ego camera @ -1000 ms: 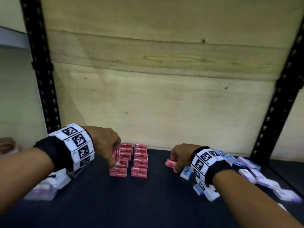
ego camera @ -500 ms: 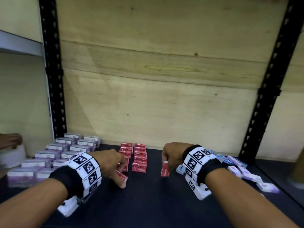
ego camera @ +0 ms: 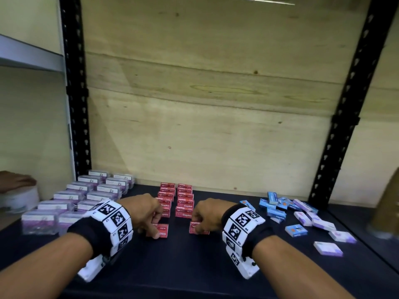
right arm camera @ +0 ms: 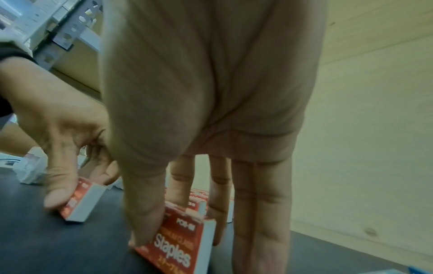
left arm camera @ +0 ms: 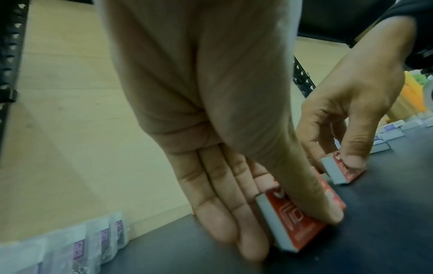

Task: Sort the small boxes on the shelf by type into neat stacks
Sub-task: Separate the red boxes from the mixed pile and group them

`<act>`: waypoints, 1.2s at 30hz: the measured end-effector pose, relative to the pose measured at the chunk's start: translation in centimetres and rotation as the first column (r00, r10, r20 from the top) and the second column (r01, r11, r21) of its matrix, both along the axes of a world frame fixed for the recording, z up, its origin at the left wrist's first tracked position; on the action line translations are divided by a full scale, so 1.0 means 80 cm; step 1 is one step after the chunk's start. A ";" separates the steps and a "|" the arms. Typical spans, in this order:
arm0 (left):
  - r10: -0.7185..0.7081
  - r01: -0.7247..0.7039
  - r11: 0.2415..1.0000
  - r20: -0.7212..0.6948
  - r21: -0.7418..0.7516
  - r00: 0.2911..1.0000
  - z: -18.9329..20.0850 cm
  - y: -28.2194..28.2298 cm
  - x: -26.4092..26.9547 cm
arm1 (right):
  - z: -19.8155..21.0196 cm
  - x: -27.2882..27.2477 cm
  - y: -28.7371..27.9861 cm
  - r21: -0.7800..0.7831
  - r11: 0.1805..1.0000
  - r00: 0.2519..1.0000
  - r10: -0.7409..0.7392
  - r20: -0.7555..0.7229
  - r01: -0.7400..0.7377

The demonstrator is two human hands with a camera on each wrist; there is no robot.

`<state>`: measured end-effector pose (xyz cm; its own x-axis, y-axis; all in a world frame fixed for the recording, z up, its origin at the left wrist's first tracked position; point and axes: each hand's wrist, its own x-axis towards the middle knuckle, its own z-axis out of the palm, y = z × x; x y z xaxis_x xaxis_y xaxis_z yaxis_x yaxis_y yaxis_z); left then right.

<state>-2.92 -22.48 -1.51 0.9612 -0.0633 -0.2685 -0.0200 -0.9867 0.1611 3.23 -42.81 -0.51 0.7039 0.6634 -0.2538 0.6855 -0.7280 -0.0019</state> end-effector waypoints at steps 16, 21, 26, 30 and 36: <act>0.071 -0.065 0.989 -0.046 0.136 0.996 0.015 0.004 -0.016 | 0.018 -0.008 -0.008 -0.029 0.994 0.991 -0.110 -0.075 0.108; 0.100 -0.098 0.984 -0.007 0.150 0.995 0.015 0.003 -0.011 | 0.018 -0.010 0.006 -0.040 0.992 0.990 -0.121 -0.078 0.118; 0.097 -0.098 0.977 0.017 0.190 0.995 0.013 0.001 -0.010 | 0.018 -0.007 0.015 -0.060 0.992 0.991 -0.115 -0.064 0.112; 0.110 -0.108 0.980 0.001 0.166 0.994 0.013 0.003 -0.007 | 0.015 -0.002 0.022 -0.087 0.992 0.994 -0.100 -0.038 0.096; 0.096 -0.091 0.987 -0.037 0.133 0.995 0.013 0.006 -0.006 | 0.016 -0.002 0.022 -0.074 0.993 0.993 -0.094 -0.066 0.089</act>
